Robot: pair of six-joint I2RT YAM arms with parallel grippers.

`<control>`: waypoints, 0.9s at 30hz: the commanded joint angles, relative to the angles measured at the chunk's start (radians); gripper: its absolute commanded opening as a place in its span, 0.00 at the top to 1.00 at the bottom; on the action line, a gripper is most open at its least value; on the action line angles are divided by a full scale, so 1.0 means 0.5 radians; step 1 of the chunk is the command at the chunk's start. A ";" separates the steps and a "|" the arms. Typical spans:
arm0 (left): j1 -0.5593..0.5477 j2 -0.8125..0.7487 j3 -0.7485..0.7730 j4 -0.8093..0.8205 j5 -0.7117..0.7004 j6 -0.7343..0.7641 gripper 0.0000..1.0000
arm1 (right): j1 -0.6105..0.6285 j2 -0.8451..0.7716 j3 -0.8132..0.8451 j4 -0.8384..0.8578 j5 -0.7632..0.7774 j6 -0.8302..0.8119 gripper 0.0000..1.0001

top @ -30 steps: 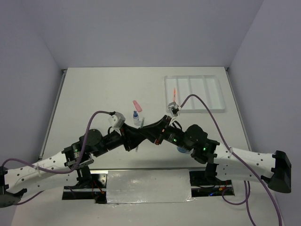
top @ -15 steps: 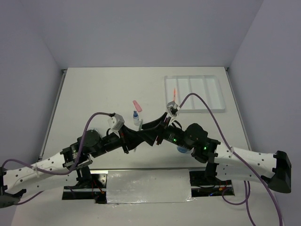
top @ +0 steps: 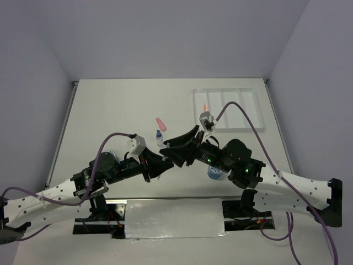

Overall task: Sort the stationery into containers
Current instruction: Close the pen cap on the pen.

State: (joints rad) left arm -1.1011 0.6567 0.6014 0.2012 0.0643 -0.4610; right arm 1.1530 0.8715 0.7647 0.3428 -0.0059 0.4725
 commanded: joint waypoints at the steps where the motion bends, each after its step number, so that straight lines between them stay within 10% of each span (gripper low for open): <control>1: -0.001 0.009 0.018 0.110 0.080 0.066 1.00 | -0.011 -0.016 0.109 -0.017 -0.034 -0.058 0.45; 11: -0.001 -0.022 0.018 0.079 0.059 0.072 1.00 | -0.017 -0.003 0.109 -0.044 0.009 -0.052 1.00; 27: 0.012 0.257 0.831 -0.163 0.101 0.455 1.00 | 0.032 0.263 -0.418 0.268 -0.114 0.159 1.00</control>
State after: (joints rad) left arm -1.0927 0.7685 0.8688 -0.1143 0.0643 -0.3195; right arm 1.1313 0.8944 0.6506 0.6319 0.0311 0.5232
